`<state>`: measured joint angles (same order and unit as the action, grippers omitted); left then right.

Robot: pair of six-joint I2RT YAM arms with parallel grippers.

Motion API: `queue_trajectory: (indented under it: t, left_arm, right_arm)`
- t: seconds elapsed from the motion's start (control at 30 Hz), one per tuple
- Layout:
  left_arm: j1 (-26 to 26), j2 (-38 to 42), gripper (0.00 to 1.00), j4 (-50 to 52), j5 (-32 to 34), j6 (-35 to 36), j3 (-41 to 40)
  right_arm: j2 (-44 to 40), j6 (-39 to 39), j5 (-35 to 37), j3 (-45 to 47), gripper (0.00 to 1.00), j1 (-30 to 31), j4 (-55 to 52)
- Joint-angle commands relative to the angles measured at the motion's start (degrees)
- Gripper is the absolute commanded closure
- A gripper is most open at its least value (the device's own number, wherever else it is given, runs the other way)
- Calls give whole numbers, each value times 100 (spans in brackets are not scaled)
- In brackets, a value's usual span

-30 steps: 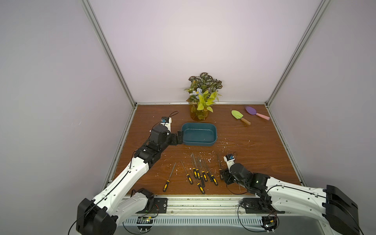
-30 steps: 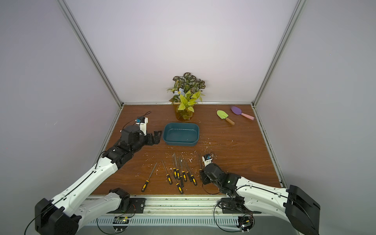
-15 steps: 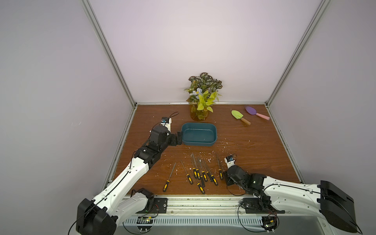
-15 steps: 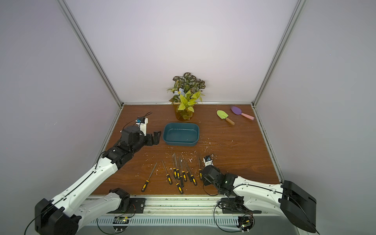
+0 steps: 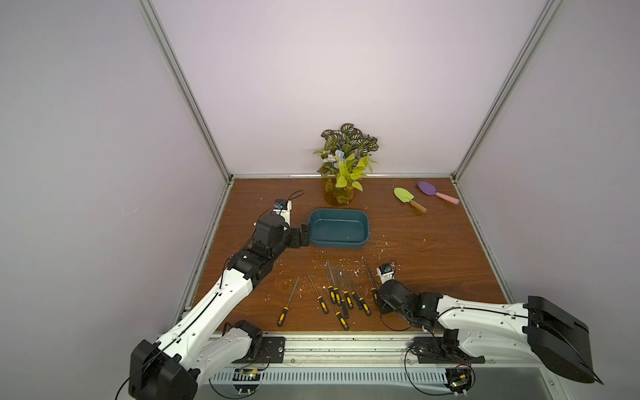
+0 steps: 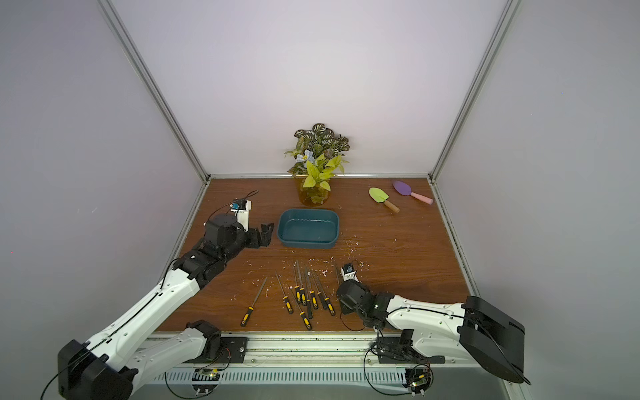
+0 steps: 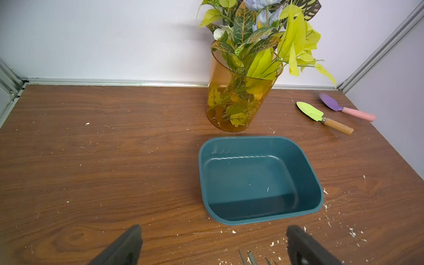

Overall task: Put the file tool into the storage box
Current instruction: Pick up the file tool from the center of the board.

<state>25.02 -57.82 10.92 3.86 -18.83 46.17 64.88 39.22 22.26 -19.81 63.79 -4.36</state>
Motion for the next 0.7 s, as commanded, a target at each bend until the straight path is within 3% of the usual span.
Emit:
queue_trajectory:
  t: [0.0, 0.27, 0.5, 0.67]
  left_arm:
    - [-32, 49, 0, 94, 89, 56, 54]
    - [-45, 247, 1, -37, 19, 30, -38]
    - [-179, 113, 0, -105, -318, -93, -6]
    - [-234, 87, 0, -91, -246, -130, -24]
  right_arm:
    - [-81, 81, 15, 41, 86, 61, -278]
    - [-1141, -28, 520, -28, 94, 79, -716]
    - [-2480, -705, 1067, -415, 100, 8, -970]
    - [-2414, -1343, 845, -759, 100, -348, -726]
